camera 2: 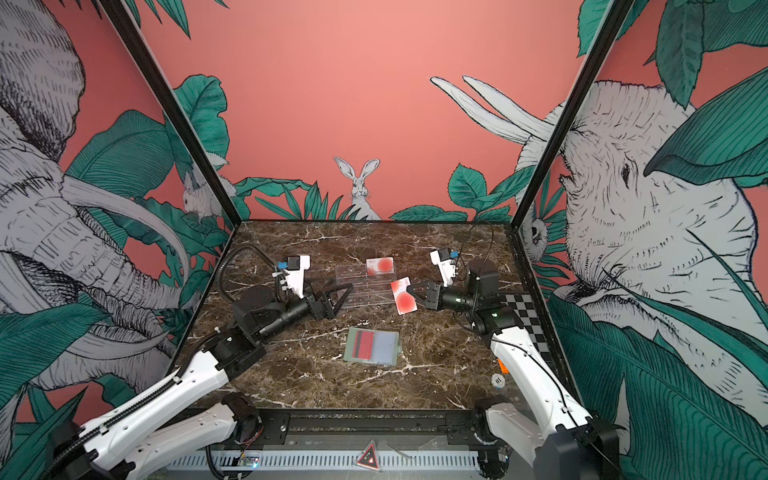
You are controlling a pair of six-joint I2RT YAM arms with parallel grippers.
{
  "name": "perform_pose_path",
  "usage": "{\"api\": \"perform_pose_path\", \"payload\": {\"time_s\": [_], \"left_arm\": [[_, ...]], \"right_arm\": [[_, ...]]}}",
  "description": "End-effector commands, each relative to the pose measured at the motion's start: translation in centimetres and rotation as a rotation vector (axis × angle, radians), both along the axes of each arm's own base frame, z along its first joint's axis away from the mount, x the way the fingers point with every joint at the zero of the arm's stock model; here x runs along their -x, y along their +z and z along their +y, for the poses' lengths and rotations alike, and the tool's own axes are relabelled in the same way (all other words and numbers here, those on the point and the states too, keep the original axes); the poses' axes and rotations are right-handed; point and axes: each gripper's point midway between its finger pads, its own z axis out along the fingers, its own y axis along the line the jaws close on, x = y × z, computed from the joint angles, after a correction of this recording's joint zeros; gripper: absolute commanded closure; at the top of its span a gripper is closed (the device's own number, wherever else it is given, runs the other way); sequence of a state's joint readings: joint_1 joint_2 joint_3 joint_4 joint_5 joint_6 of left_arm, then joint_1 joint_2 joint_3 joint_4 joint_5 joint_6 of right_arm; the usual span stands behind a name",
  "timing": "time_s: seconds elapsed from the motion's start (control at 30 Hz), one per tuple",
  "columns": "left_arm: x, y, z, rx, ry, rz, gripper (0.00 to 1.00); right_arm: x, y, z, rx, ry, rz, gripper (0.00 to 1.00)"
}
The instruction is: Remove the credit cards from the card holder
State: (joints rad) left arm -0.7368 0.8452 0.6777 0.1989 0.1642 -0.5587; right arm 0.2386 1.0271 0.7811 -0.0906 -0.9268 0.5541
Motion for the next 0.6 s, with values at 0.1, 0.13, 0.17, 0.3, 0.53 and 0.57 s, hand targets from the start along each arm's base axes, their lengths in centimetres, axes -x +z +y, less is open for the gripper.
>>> {"api": "perform_pose_path", "payload": {"time_s": [0.1, 0.13, 0.17, 0.3, 0.53, 0.57], "left_arm": [[0.4, -1.3, 2.0, -0.160, 0.052, -0.078, 0.01], [0.5, -1.3, 2.2, -0.170, 0.053, -0.085, 0.01], [0.6, -1.4, 2.3, -0.181, 0.055, -0.090, 0.01], [0.9, -1.7, 2.9, -0.202, 0.065, -0.106, 0.01], [1.4, -1.7, 3.6, -0.208, 0.078, -0.137, 0.01], [1.5, -1.8, 3.7, -0.211, 0.077, -0.141, 0.01]], "right_arm": [[0.5, 1.2, -0.1, 0.024, 0.009, -0.096, 1.00], [0.5, 1.2, -0.2, 0.029, 0.007, -0.101, 1.00], [0.6, 1.2, -0.3, 0.035, 0.007, -0.109, 1.00], [0.7, 1.2, -0.4, 0.054, 0.008, -0.134, 1.00], [0.7, 1.6, -0.4, 0.073, 0.010, -0.170, 1.00], [0.7, 1.5, -0.3, 0.077, 0.014, -0.173, 1.00]]}}
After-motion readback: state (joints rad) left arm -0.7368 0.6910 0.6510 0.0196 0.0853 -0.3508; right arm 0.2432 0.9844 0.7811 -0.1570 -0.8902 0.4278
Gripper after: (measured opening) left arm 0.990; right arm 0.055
